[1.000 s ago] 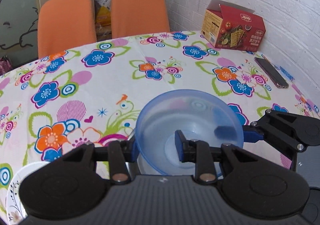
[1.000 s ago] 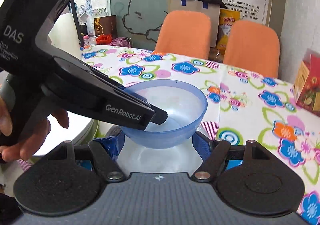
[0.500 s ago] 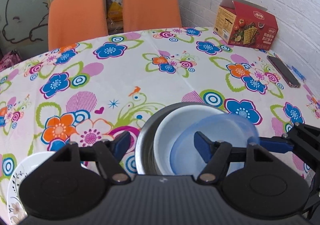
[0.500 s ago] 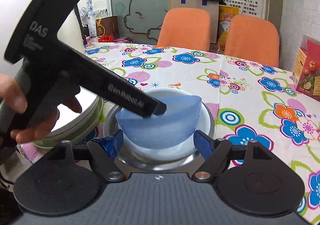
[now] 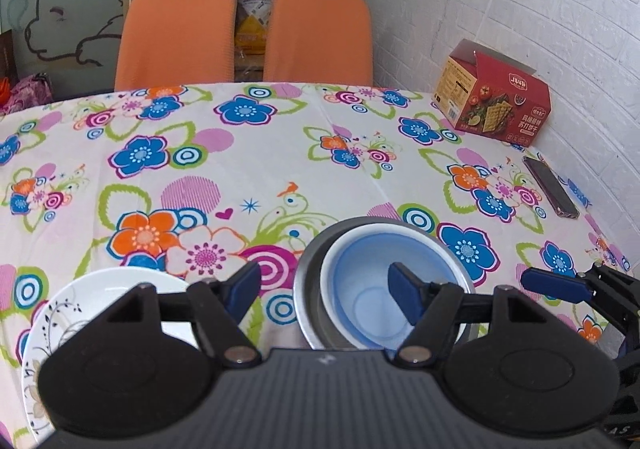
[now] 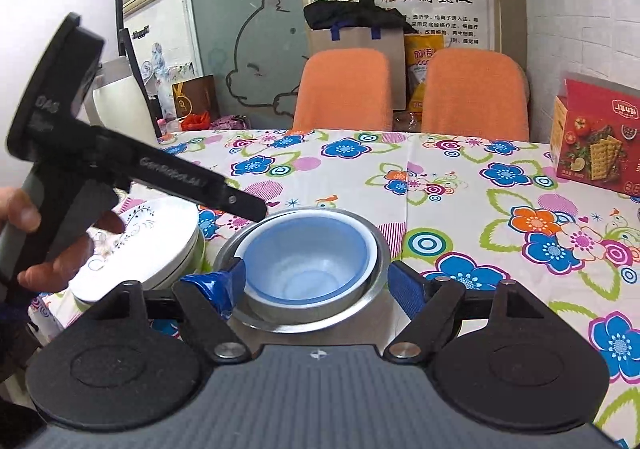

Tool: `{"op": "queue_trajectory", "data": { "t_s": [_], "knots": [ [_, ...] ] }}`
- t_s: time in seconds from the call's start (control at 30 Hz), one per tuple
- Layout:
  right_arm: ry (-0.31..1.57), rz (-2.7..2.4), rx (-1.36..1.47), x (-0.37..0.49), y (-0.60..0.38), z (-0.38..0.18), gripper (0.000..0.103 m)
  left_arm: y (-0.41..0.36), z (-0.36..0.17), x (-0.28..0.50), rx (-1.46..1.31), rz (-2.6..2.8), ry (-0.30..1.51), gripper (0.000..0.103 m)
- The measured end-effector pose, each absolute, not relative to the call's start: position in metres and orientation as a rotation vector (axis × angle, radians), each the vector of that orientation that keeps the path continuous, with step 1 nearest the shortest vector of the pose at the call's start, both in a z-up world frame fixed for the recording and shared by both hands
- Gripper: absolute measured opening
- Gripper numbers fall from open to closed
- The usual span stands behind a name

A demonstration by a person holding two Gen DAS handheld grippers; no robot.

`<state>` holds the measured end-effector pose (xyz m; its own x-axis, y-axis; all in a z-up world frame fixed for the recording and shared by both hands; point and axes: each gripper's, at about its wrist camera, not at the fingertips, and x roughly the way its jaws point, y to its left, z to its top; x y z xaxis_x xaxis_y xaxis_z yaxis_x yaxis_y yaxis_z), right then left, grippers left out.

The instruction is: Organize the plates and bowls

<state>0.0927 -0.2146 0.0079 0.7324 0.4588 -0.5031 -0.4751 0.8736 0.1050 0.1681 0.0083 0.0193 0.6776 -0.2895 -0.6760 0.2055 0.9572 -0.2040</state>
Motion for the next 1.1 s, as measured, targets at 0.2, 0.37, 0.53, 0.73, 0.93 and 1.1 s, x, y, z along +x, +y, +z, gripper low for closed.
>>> {"op": "queue_trajectory", "data": {
  "t_s": [0.2, 0.37, 0.53, 0.73, 0.93, 1.1],
  "knots": [
    [0.546, 0.45, 0.011, 0.1, -0.214, 0.006, 0.065, 0.025, 0.024, 0.157, -0.22, -0.248, 0.764, 0.072],
    [0.532, 0.403, 0.04, 0.096, -0.215, 0.002, 0.065, 0.035, 0.025, 0.151, -0.291, -0.241, 0.766, 0.072],
    [0.509, 0.319, 0.099, 0.088, -0.22, -0.003, 0.066, 0.046, 0.025, 0.143, -0.383, -0.226, 0.754, 0.072],
    [0.542, 0.295, 0.194, 0.093, -0.23, -0.012, 0.066, 0.044, 0.022, 0.152, -0.392, -0.247, 0.789, 0.072],
    [0.568, 0.286, 0.268, 0.098, -0.234, -0.016, 0.066, 0.029, 0.018, 0.175, -0.337, -0.283, 0.854, 0.072],
    [0.589, 0.29, 0.272, 0.104, -0.234, -0.019, 0.066, 0.012, 0.013, 0.204, -0.208, -0.305, 0.923, 0.072]
  ]
}}
